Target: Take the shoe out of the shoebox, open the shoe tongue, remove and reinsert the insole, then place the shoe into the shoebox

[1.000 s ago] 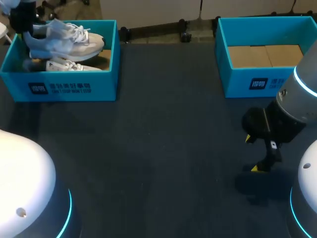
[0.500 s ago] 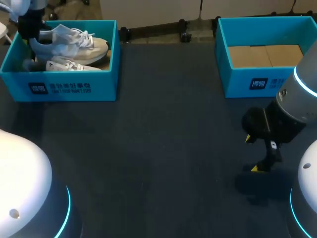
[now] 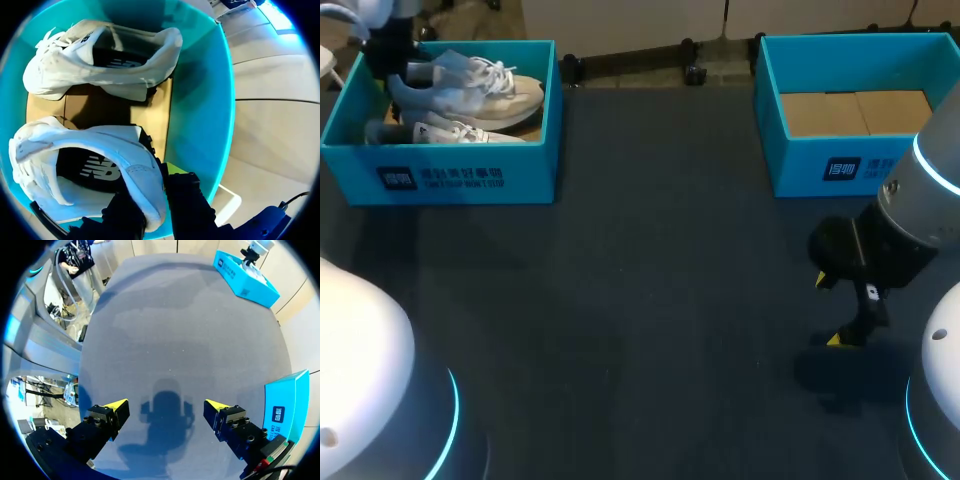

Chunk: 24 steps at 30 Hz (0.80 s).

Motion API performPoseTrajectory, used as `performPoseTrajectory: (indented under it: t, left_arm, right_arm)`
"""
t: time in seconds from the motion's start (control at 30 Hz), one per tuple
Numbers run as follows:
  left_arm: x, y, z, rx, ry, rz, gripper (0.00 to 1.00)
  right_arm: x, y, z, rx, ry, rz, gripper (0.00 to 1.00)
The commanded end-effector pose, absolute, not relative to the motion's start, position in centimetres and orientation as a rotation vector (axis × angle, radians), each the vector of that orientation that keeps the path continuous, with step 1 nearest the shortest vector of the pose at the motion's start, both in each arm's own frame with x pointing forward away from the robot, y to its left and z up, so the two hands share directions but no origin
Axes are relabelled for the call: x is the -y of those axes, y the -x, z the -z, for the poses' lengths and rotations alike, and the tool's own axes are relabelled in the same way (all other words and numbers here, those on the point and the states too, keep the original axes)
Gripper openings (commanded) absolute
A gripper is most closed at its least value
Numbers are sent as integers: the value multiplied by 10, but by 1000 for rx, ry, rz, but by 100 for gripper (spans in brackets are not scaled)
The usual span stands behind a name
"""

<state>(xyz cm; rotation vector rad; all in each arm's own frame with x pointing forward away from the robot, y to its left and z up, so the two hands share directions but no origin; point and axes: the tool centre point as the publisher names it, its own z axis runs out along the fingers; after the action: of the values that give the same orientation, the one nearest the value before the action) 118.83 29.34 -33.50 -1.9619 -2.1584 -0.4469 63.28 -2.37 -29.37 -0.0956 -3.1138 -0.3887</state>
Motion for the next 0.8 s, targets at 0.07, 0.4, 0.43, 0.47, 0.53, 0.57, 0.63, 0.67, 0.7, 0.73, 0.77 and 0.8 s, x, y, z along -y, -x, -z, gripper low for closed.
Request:
performPoseTrajectory:
  t: [0.07, 0.4, 0.43, 0.47, 0.53, 0.57, 0.63, 0.67, 0.7, 0.73, 0.77, 0.8]
  left_arm:
    - [-293, -1197, 342, 2144, 1963, 425, 0]
    - [-294, -1200, 352, 2119, 1975, 391, 0]
    - [-294, -1200, 353, 2114, 1977, 376, 2]
    - [-294, -1200, 353, 2110, 1982, 369, 5]
    - [-292, -1201, 354, 2108, 1986, 368, 24]
    - [-292, -1201, 354, 2107, 1988, 368, 31]
    - [-292, -1201, 354, 2107, 1991, 367, 35]
    - [-292, -1201, 354, 2107, 1992, 368, 38]
    - [-292, -1202, 354, 2108, 1992, 368, 38]
    - [-292, -1203, 354, 2109, 1992, 369, 40]
    - [-292, -1203, 354, 2110, 1992, 369, 41]
    - [-293, -1204, 354, 2115, 1993, 364, 44]
  right_arm:
    - [24, -632, 294, 3116, 96, 389, 100]
    - [24, -632, 294, 3116, 96, 389, 100]
    - [24, -632, 294, 3116, 96, 389, 100]
    - [24, -632, 294, 3116, 96, 389, 100]
    - [24, -632, 294, 3116, 96, 389, 100]
    - [24, -632, 294, 3116, 96, 389, 100]
    - [24, -632, 294, 3116, 96, 389, 100]
    - [24, -632, 294, 3116, 96, 389, 100]
    - [24, -632, 294, 3116, 96, 389, 100]
    - [24, -632, 294, 3116, 96, 389, 100]
    - [24, -632, 294, 3116, 96, 389, 100]
    - [24, -632, 294, 3116, 96, 389, 100]
